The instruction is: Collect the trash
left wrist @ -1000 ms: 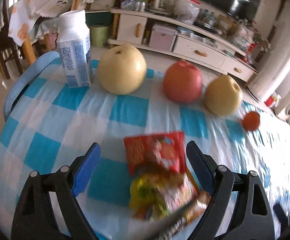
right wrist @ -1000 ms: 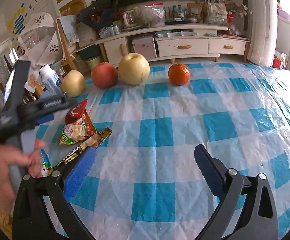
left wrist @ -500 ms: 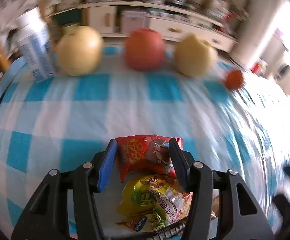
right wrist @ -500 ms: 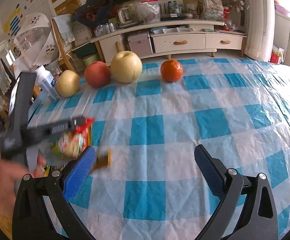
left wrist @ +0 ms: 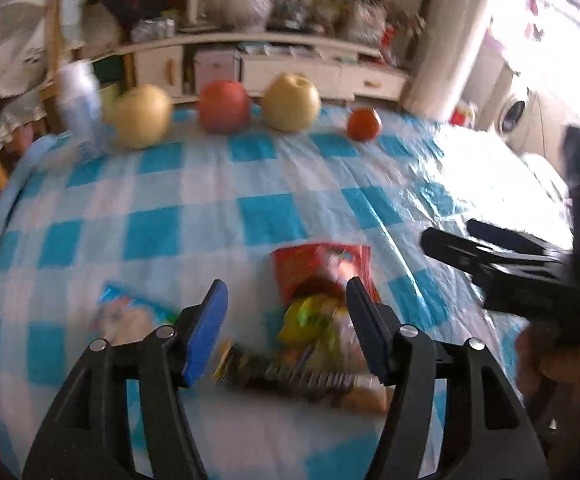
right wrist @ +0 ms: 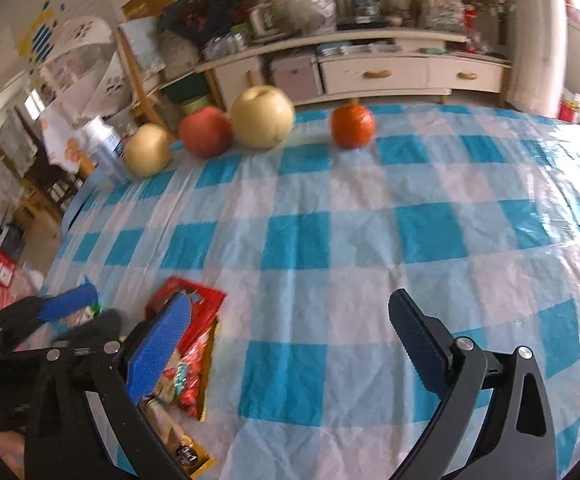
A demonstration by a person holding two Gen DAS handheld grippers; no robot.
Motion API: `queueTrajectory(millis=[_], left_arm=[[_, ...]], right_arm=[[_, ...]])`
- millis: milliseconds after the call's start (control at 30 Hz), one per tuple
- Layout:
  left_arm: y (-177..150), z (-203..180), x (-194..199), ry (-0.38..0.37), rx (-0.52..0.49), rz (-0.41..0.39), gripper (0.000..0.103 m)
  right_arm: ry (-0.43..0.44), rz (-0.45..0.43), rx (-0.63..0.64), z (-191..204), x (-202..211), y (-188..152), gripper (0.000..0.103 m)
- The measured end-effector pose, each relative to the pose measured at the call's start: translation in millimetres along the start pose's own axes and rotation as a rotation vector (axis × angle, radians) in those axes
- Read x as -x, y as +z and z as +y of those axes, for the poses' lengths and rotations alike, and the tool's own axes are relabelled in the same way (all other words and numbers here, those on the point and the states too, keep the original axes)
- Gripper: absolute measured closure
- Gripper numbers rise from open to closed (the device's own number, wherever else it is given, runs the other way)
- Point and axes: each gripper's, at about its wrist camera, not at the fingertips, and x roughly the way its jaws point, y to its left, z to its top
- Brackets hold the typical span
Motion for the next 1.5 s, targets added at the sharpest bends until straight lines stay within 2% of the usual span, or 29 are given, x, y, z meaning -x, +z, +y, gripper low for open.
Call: queueTrajectory(millis=[133, 200, 367, 500, 633, 767, 833, 933, 1033, 1067, 1133, 1167, 1333, 1367, 1400, 1500], left_arm=[[-27.6, 21.3, 27.2, 0.028, 0.119, -0.014, 0.040], [-43.7, 28.0, 34.7, 0.024, 0.165, -0.007, 0.040], [-67.9, 17.4, 26.7, -0.029, 0.212, 0.035, 0.040], [-68.4, -7.7, 14.0, -0.058, 0.174, 0.050, 0.040], [-62.5, -21.7, -0.1, -0.064, 0.194, 0.047, 0.040], [-55.8, -30.5, -18.4, -0.002, 0.197, 0.065, 0.040], [-55.9, -29.4, -22.9, 0.017, 0.204, 0.073, 0.040], [-53.9, -30.4, -24.5, 0.082, 0.165, 0.067, 0.040], [-54.2, -27.4, -24.2, 0.114, 0.118, 0.078, 0.039], [-56.0, -25.9, -22.9, 0.139, 0.090, 0.086, 0.038], [-60.4, -18.2, -20.9, 0.184, 0.069, 0.097, 0.026], [-63.5, -12.5, -18.5, 0.190, 0.070, 0.099, 0.025], [-77.7, 14.5, -1.4, 0.222, 0.072, 0.113, 0.025], [-78.9, 17.5, 0.7, 0.231, 0.075, 0.117, 0.025], [-79.6, 19.2, 2.5, 0.243, 0.073, 0.119, 0.025], [-78.6, 15.4, 4.4, 0.242, 0.059, 0.104, 0.025]], right_arm=[[0.054, -0.013, 0.068, 20.3, -3.9, -1.3, 0.007], [0.077, -0.006, 0.115, 31.5, -11.2, -1.9, 0.029], [0.080, 0.027, 0.202, 45.8, -34.5, -3.2, 0.042], [0.108, 0.055, 0.226, 45.9, -42.4, -1.8, 0.042], [0.178, 0.105, 0.165, 35.4, -46.6, -0.3, 0.043], [0.265, 0.165, 0.111, 29.4, -47.5, -2.5, 0.046], [0.269, 0.193, 0.112, 30.0, -49.4, -4.8, 0.046], [0.295, 0.214, 0.120, 34.4, -46.6, -7.2, 0.046], [0.322, 0.226, 0.137, 38.3, -42.0, -9.4, 0.046], [0.330, 0.225, 0.143, 38.8, -39.6, -9.7, 0.046], [0.341, 0.223, 0.151, 38.6, -36.3, -9.5, 0.046], [0.334, 0.218, 0.157, 38.1, -34.5, -9.1, 0.046], [0.179, 0.129, 0.188, 33.6, -26.9, -3.9, 0.040], [0.140, 0.101, 0.206, 35.7, -25.3, -3.1, 0.036], [0.122, 0.084, 0.219, 37.5, -25.1, -2.4, 0.032], [0.098, 0.035, 0.266, 49.6, -23.5, -1.8, 0.027]])
